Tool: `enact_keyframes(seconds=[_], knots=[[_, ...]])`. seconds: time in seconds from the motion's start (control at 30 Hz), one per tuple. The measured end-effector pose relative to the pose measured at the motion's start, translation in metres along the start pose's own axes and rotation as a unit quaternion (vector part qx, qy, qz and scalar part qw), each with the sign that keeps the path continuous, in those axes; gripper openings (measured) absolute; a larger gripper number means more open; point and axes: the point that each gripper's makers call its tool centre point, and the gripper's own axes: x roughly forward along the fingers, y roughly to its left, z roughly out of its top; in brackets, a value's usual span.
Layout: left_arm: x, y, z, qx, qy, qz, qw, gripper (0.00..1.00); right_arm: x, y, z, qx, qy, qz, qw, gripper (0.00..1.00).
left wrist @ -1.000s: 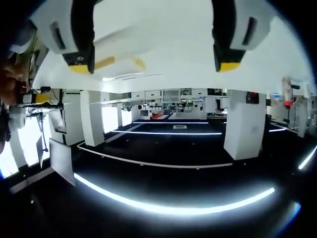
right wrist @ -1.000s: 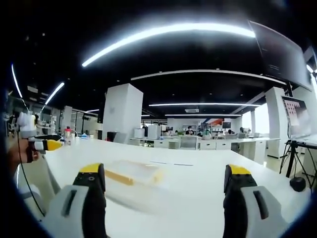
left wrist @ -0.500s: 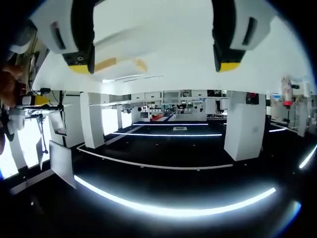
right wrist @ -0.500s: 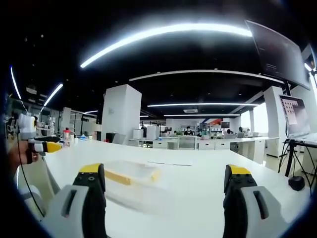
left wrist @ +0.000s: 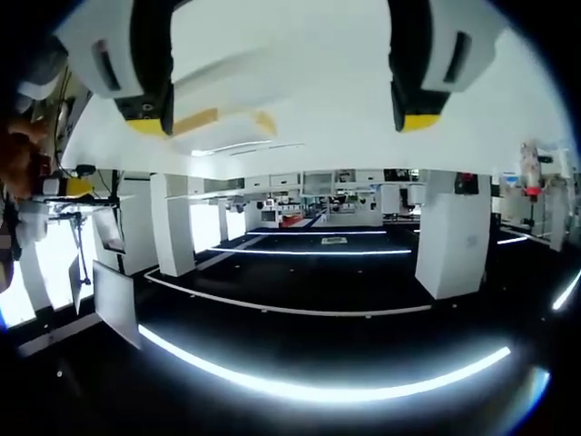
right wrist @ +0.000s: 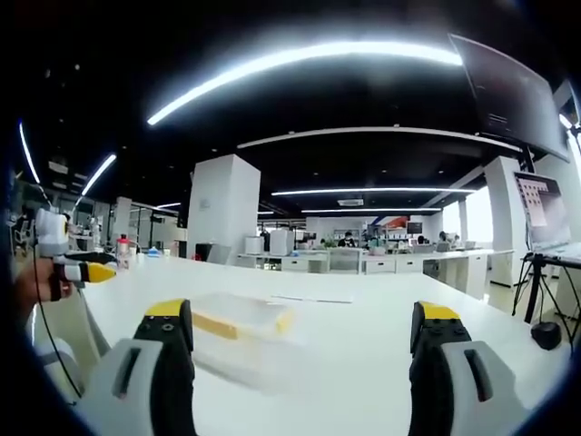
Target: Snap each plastic latch of the storage box into its locked position after aligning the lid with the box until every specified latch is closed and the lid sits flush.
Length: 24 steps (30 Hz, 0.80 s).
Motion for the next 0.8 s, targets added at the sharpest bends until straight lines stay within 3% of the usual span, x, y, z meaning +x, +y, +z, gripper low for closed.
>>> enact_keyframes(seconds=[0.5, 0.8], knots=[[0.021, 0.0, -0.012, -0.006, 0.02, -0.005, 0.9998, 0.99, 0.015, -0.015, -0.01, 0.003, 0.011, -0.007, 0.9999, 1.0], [0.027, 0.003, -0.006, -0.002, 0.017, -0.003, 0.9999, 0.99, 0.021, -0.007, -0.007, -0.019, 0.022, 0.003, 0.9996, 1.0]])
